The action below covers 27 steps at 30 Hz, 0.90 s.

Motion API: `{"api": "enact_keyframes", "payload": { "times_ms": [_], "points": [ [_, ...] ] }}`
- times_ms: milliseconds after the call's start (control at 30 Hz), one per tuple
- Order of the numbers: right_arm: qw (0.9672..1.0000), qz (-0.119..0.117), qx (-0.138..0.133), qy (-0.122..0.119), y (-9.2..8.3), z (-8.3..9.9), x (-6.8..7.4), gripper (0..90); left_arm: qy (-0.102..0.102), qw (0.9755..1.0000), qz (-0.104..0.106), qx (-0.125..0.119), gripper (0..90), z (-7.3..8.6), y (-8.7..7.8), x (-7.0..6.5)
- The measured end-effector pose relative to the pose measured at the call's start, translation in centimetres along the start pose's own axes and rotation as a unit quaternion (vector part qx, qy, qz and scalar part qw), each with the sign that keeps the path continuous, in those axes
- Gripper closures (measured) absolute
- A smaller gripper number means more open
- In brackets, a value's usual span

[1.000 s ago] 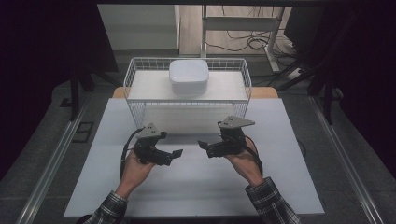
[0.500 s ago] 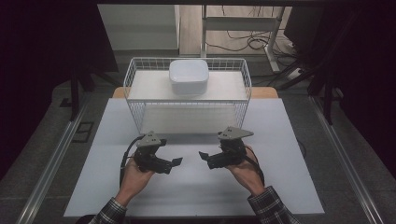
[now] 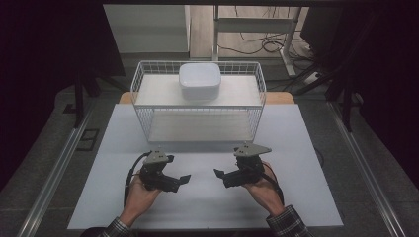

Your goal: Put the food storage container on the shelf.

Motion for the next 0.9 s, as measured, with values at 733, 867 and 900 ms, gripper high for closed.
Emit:
{"api": "enact_keyframes", "payload": {
  "times_ms": [733, 867, 900],
  "points": [
    [0.9995, 0.027, 0.003, 0.013, -3.5, 4.1, -0.2, 0.0, -0.014, 0.9989, -0.042, 0.017, 3.6, 4.8, -3.3, 1.6],
    [0.9992, 0.034, 0.002, 0.020, -4.2, 4.7, -0.4, 0.0, -0.013, 0.9986, -0.047, 0.018, 3.6, 5.1, -3.7, 1.7],
    [0.9991, 0.037, 0.002, 0.022, -4.5, 4.9, -0.5, 0.0, -0.012, 0.9985, -0.049, 0.019, 3.6, 5.3, -3.8, 1.7]
  ]
}}
Point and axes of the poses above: each handheld gripper's, and its own axes: y roughly forward along the jaws, z roughly out of its underside, x roughly to its left, the point moved 9 cm from there along y, roughly forward along the jaws, and after that the axes turned 12 degrees about -z, right-handed, at the moved point
